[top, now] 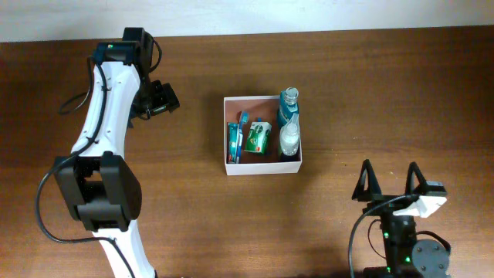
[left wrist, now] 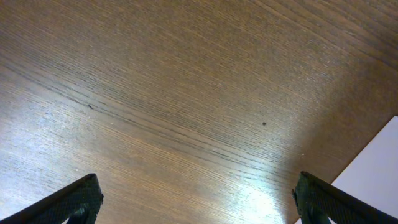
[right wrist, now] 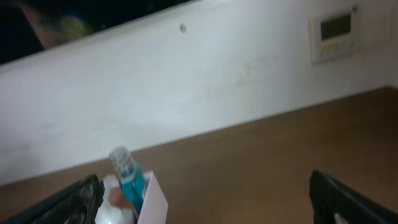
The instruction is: Pack container
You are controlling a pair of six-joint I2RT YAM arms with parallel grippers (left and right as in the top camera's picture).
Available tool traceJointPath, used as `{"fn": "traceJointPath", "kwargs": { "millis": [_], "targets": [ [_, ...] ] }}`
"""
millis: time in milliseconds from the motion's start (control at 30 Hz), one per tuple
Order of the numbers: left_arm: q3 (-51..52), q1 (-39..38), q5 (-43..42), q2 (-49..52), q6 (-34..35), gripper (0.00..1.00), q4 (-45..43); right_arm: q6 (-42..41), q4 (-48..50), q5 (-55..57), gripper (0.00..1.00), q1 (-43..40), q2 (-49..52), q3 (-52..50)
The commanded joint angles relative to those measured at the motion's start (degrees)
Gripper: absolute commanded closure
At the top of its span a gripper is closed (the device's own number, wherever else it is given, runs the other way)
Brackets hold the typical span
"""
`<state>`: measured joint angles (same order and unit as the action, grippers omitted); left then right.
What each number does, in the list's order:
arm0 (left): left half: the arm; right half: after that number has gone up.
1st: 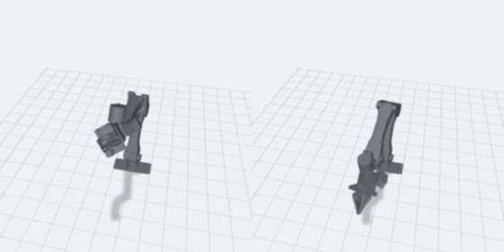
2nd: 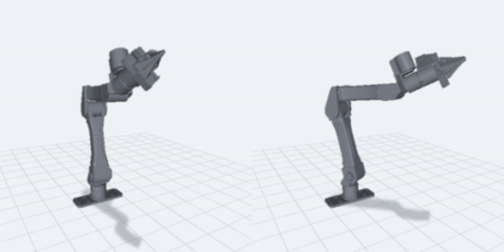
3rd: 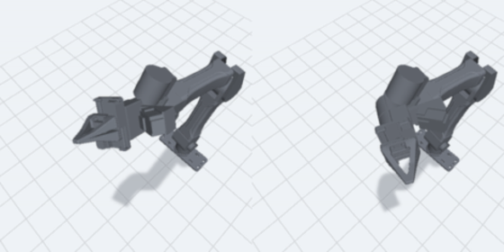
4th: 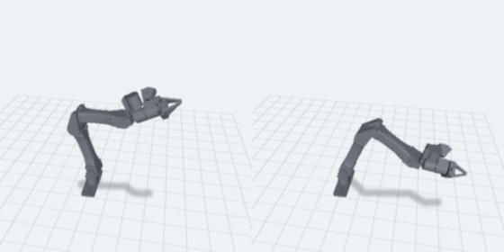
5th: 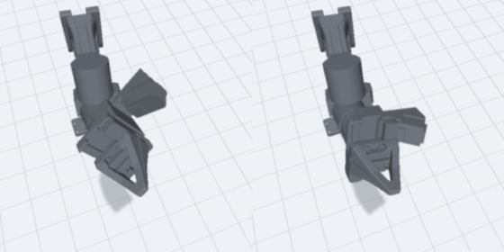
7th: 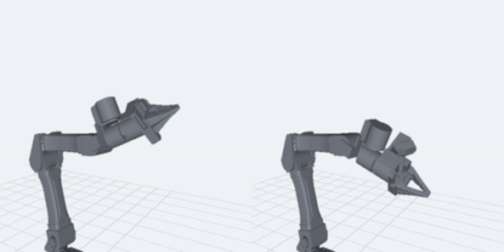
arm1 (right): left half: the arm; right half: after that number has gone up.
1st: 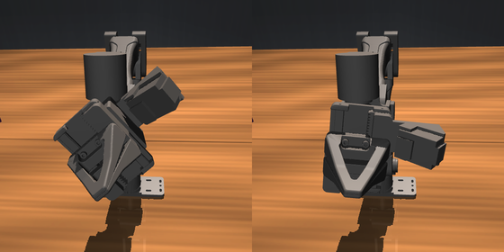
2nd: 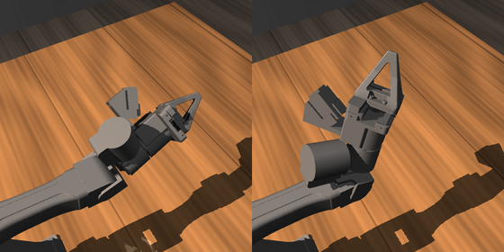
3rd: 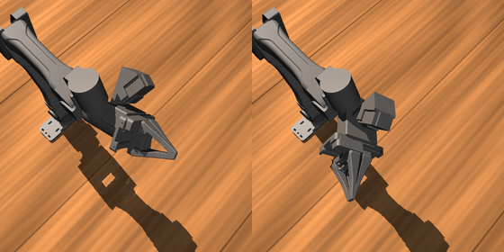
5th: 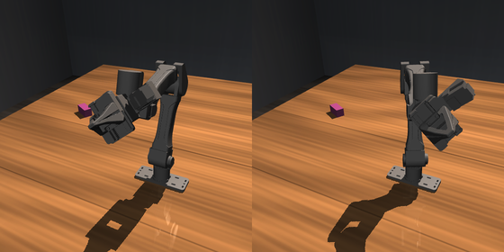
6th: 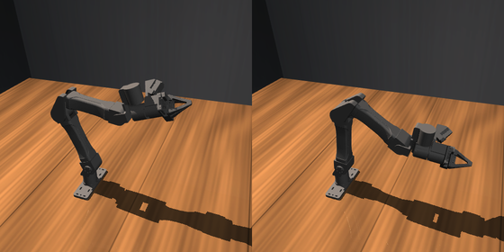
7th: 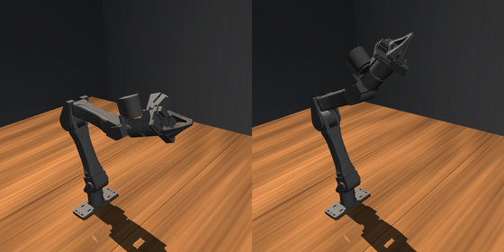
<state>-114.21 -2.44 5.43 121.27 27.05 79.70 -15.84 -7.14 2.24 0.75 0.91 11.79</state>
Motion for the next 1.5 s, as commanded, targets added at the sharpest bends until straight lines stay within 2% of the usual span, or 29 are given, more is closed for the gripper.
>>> {"fn": "traceJointPath", "kwargs": {
  "millis": [0,167,500,667,1467],
  "targets": [
    [-0.68,-0.02,0.61,-1.62,-0.11,0.01,0.0,0.42,2.67,-0.26,0.02,-0.46,-0.7,-4.42],
    [-0.68,-0.02,0.61,-1.62,-0.09,0.01,0.0,2.32,5.38,-0.33,0.02,-0.44,-0.7,-9.09],
    [-0.68,-0.02,0.61,-1.62,-0.09,0.01,0.0,11.02,5.66,-0.33,0.02,-0.39,-0.7,-10.54],
    [-0.68,-0.02,0.61,-1.62,-0.09,0.01,0.0,11.23,2.62,-0.28,0.02,-0.39,-0.7,-11.47],
    [-0.68,-0.02,0.61,-1.62,-0.09,0.01,0.0,11.34,2.64,-0.31,0.02,-0.39,-0.7,-11.47]
  ]
}}
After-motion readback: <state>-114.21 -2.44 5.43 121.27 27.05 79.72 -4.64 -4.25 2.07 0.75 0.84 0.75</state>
